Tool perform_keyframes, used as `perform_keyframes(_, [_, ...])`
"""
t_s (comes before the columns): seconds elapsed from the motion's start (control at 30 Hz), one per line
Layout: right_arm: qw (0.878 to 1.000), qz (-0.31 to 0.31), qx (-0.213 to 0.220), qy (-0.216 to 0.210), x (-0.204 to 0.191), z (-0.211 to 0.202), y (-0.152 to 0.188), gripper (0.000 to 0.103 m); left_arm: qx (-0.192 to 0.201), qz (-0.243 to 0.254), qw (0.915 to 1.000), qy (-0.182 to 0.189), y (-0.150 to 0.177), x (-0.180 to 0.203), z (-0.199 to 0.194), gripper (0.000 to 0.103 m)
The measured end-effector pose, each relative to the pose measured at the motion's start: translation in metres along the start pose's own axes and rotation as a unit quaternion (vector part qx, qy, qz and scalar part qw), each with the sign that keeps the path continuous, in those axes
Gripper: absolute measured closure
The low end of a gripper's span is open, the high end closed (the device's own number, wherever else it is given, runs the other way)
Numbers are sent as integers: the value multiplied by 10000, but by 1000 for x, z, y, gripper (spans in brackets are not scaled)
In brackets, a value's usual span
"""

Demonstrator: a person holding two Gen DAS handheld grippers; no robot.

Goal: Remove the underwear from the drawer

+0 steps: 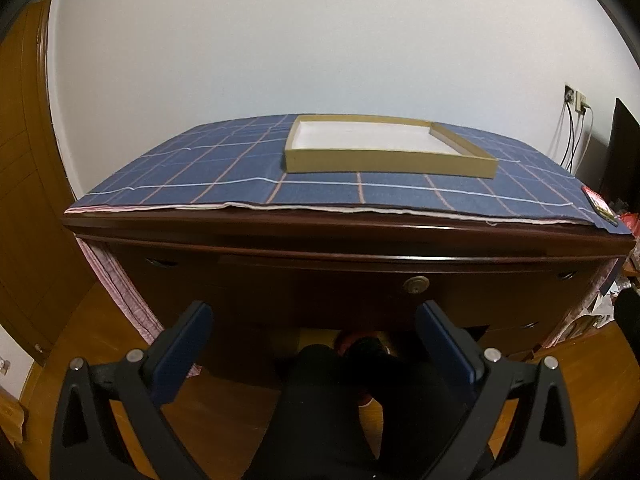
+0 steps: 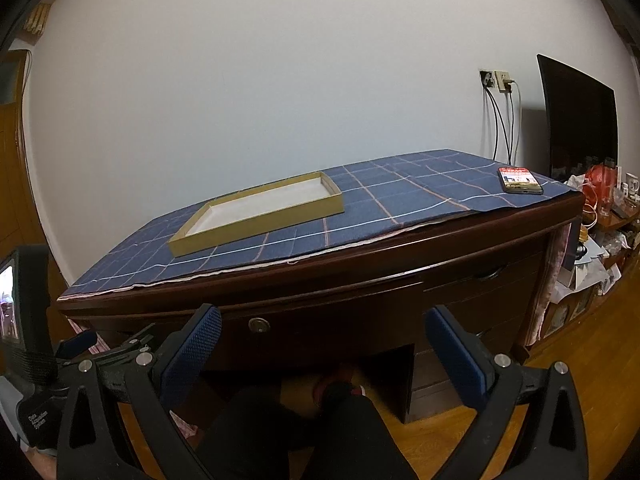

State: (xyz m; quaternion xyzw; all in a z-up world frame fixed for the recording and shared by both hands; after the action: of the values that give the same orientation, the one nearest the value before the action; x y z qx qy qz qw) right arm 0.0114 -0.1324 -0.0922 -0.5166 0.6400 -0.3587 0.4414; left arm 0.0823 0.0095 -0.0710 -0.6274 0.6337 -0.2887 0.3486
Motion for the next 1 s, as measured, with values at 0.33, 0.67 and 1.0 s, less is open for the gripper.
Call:
perform_keyframes(0.33, [10000,23,-48,-16,0,2,2,0,20,27,10000,-8,0,-3,1,0])
perform_keyframes(0.67, [10000,24,-49,-18,0,2,2,0,24,25,10000,-7,1,-4,0,0])
perform_keyframes(1.0, [9999,75,-68,-1,2,2,5,0,21,60,10000,-11,1,-6,1,0])
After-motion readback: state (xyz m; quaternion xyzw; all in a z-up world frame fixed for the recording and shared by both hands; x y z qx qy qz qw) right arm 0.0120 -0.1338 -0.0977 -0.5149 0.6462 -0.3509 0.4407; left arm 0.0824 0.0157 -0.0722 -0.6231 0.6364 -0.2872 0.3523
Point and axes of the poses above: each gripper's, at about its wrist camera, not at the fingertips, and z roughly the way its jaws point, x to its right, y to its underside, the point moved 10 cm from there along z, roughly the way its jaws point, and after that the axes turned 6 degrees about -y, right-handed, at the moved point
